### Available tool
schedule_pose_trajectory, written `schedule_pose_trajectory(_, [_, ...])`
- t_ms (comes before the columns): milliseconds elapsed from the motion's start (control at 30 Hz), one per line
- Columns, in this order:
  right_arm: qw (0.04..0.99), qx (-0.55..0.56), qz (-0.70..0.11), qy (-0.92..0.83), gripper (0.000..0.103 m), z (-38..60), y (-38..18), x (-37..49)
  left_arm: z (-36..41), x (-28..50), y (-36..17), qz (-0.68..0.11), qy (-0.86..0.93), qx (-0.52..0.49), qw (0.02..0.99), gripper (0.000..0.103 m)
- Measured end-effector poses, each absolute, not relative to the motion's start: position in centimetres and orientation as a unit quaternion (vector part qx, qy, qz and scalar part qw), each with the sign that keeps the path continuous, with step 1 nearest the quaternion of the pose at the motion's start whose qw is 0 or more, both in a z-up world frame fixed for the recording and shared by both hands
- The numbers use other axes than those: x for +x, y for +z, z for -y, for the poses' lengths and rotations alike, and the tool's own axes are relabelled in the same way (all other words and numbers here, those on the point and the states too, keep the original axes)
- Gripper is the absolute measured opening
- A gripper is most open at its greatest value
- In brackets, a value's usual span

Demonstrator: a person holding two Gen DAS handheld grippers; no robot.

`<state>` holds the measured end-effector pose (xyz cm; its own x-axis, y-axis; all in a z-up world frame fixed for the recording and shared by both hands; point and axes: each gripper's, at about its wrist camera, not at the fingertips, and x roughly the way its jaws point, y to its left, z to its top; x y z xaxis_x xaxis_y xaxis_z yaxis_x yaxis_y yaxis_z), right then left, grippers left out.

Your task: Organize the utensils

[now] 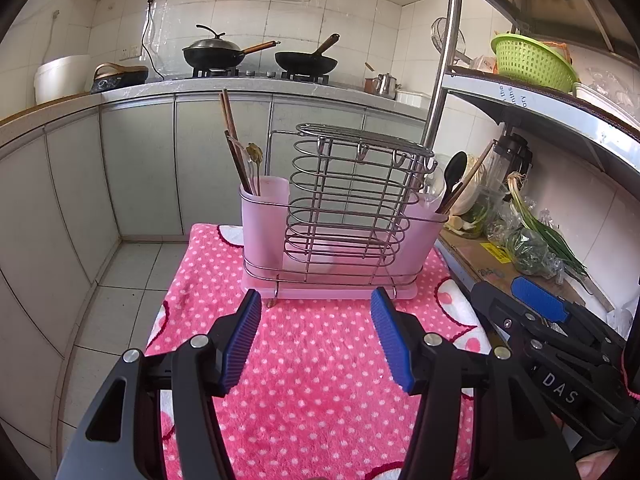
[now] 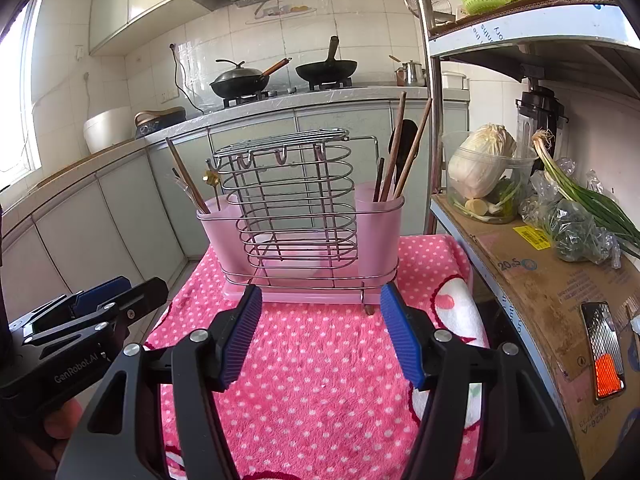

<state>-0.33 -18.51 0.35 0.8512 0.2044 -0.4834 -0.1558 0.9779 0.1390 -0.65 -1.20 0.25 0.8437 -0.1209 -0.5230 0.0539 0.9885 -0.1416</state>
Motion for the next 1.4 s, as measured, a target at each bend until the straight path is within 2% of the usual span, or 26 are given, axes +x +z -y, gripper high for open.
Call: schedule_pose_trajectory(1400, [0.955,0.039,-0.278,0.093,0.062,18.7,-1.0,1.4,0.7,1.3,-1.2,-0.3,-0.048,-0.053,0.951,0.056])
